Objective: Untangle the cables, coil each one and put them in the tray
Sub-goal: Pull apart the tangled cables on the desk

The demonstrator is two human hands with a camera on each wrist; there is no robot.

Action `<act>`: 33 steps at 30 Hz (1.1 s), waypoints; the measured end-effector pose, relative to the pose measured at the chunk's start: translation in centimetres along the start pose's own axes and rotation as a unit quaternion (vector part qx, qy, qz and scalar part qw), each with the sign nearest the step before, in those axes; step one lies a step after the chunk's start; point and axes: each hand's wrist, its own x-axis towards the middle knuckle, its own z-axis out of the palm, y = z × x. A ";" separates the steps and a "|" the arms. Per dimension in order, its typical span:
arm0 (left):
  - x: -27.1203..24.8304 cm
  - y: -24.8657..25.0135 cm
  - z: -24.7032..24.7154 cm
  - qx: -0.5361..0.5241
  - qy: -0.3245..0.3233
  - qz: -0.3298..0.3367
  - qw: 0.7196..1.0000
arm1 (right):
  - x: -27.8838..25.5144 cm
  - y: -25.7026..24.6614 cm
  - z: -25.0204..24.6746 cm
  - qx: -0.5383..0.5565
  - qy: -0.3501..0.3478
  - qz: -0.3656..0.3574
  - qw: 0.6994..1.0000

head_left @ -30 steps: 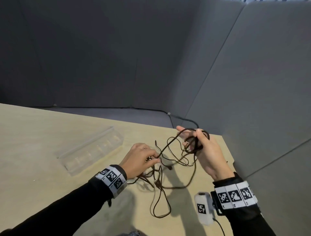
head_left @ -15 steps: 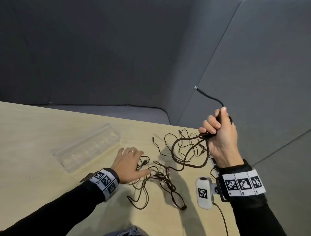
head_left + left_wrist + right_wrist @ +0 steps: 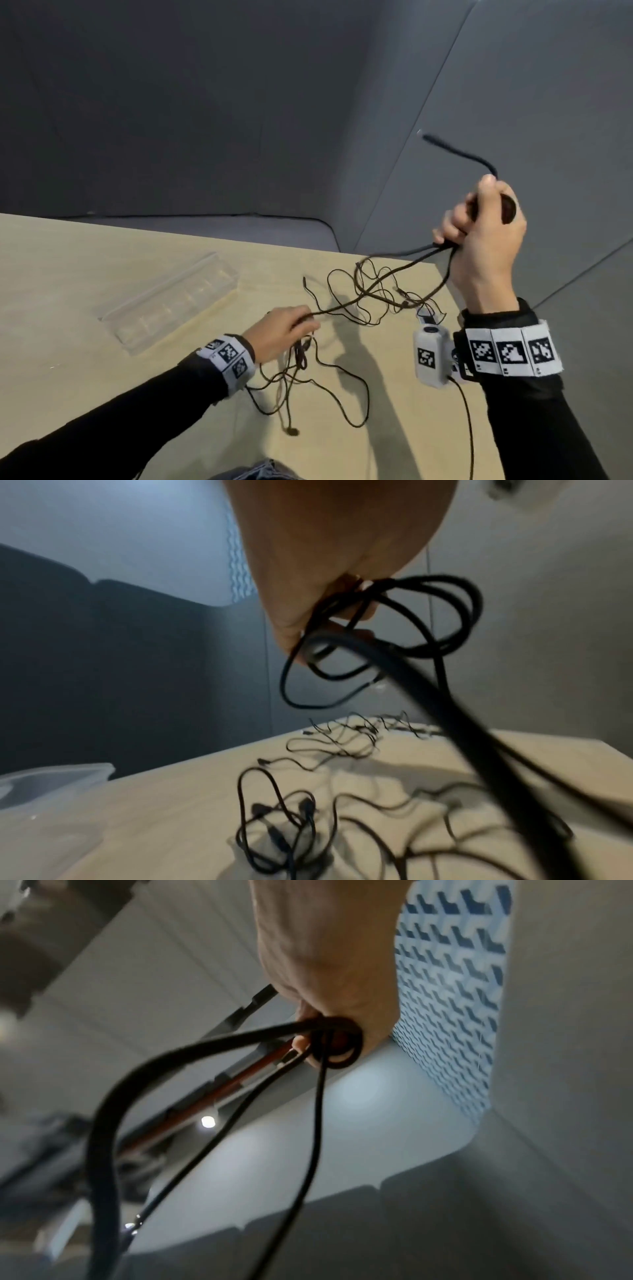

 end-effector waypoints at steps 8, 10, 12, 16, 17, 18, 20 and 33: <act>0.9 3.5 -3.8 -0.138 0.164 0.054 0.975 | -5.5 6.9 -1.1 -0.586 -0.411 0.034 0.698; 0.7 4.1 -4.2 -0.174 0.151 0.064 0.971 | -6.7 8.5 -0.8 -0.556 -0.443 0.077 0.699; 0.5 4.3 -4.3 -0.195 0.128 0.070 0.970 | -7.4 9.3 -0.6 -0.471 -0.450 0.133 0.747; 0.3 4.0 -4.3 -0.223 0.130 0.052 0.965 | -7.8 9.5 -0.4 -0.387 -0.430 0.146 0.802; 0.2 3.7 -4.3 -0.200 0.122 0.046 0.971 | -7.4 9.3 -0.5 -0.379 -0.403 0.154 0.819; 0.1 3.4 -4.3 -0.142 0.113 0.041 0.983 | -6.8 9.0 -0.7 -0.366 -0.363 0.166 0.841; -0.1 2.6 -4.2 0.004 0.097 0.032 0.995 | -5.3 7.8 -1.3 -0.329 -0.274 0.183 0.885; -1.1 -3.8 -1.3 0.077 -0.005 -0.087 0.993 | 1.1 1.1 -5.1 0.068 0.094 0.152 0.982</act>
